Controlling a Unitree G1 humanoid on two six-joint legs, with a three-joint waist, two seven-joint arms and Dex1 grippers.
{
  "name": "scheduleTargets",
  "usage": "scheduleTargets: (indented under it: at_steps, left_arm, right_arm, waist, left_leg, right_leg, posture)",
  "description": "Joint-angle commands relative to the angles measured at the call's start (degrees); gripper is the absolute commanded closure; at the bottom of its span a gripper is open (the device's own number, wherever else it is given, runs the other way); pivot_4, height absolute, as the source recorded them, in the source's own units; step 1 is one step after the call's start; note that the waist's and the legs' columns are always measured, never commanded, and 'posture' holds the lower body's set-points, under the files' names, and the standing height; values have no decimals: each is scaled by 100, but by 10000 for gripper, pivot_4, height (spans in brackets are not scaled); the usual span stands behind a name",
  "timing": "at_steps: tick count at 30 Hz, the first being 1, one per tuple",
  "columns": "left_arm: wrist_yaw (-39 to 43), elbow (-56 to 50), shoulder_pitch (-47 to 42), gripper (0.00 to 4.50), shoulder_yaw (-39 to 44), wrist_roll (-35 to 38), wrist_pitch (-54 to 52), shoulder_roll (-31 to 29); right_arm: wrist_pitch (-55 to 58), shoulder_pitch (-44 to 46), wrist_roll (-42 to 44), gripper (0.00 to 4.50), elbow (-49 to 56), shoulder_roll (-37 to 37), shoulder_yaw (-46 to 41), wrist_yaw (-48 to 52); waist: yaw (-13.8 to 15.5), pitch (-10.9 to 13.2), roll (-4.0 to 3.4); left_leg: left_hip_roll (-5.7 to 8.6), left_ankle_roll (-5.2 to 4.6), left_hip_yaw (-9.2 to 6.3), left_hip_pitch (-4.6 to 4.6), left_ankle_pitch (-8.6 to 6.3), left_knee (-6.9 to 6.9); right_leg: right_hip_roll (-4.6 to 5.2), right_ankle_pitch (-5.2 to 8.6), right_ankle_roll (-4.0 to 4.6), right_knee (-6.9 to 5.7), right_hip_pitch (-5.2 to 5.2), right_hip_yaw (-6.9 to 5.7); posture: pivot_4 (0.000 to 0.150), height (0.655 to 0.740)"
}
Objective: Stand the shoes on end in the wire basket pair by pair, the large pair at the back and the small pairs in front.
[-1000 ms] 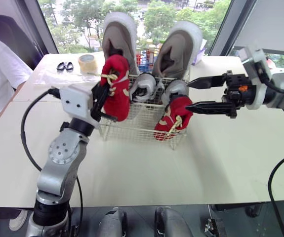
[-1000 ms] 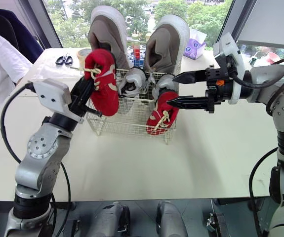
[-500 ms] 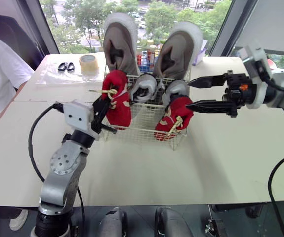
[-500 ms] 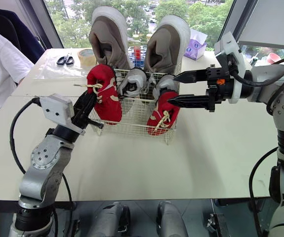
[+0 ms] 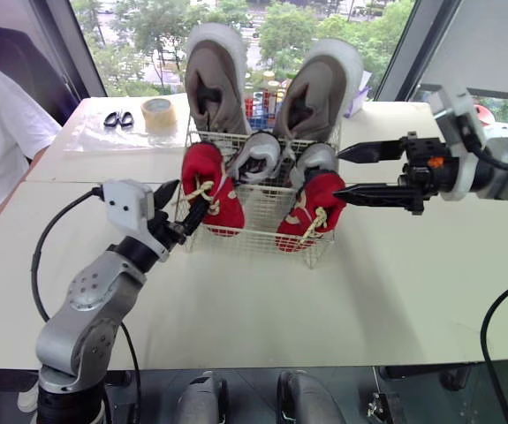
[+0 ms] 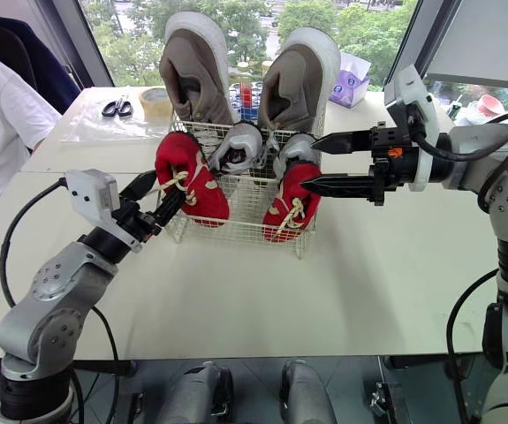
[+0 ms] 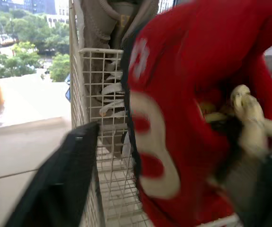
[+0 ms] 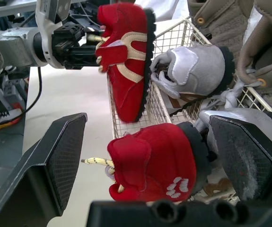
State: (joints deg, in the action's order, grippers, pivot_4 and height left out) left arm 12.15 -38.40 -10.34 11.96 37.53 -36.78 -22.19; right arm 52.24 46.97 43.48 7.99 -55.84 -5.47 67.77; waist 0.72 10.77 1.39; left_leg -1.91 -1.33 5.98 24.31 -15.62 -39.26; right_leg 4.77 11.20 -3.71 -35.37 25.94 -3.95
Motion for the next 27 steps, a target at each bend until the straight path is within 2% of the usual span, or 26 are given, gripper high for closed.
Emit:
scheduleTargets:
  at_steps: [1,4,9,13,17,21,24,27]
  left_arm:
    - [5,-546,80,524,773,1415,-598,-470]
    - [2,-610,263,524,1293,2861,-1006,-1087]
    - [417,-45,256,524,2011,4120,-1330,-2342]
    - [1156,466,509,524,2655,5187,-1828,-3427]
    - [1564,845,912,524,3088,5124,-2119,-3925]
    - [2055,898,1638,524,3225,4642,-2327,-3961]
    - [2392,967,1938,524,3048,4125,-2245,-3953]
    - [2694,885,2119,524,2894,3639,-2106,-3922]
  right_arm:
    - [16,-66,104,0,187,-185,-307,3]
    - [15,-131,153,0,202,-210,-369,-2]
    - [-3,-329,155,0,277,-187,-433,-73]
    - [109,-488,287,0,176,-418,-848,-74]
    - [737,-936,906,0,235,-604,-1749,-213]
    - [1190,-2163,1162,0,884,-748,-2328,-329]
    - [1232,-3031,1207,0,1304,-493,-2484,-603]
    - [1133,-3508,1213,0,1561,-291,-2472,-831]
  waist:
    - [-3,0,0]
    - [-9,0,0]
    - [3,0,0]
    - [-5,7,-12]
    - [-2,10,-22]
    - [-5,9,-22]
    - [-3,8,-25]
    - [-3,5,-34]
  left_leg:
    - [0,0,0,0,0,0]
    - [-3,1,-1,-1,0,0]
    - [0,4,-4,-7,2,0]
    - [-1,6,-2,-8,2,0]
    - [0,5,3,-10,0,3]
    - [-2,6,4,-16,0,9]
    - [-4,8,6,-19,0,9]
    - [-5,10,8,-26,0,10]
  right_leg:
    - [0,0,0,0,0,0]
    - [0,1,1,-1,1,1]
    - [-1,7,10,-1,-7,-1]
    - [-3,14,22,3,-7,0]
    - [-1,16,22,7,-8,0]
    - [-2,16,23,11,-13,0]
    - [-2,17,25,12,-12,1]
    - [-1,21,33,12,-15,2]
  posture:
    - [1500,7400]
    - [1500,7400]
    - [1500,7400]
    - [1500,7400]
    - [1500,7400]
    - [1500,7400]
    - [1500,7400]
    - [1500,7400]
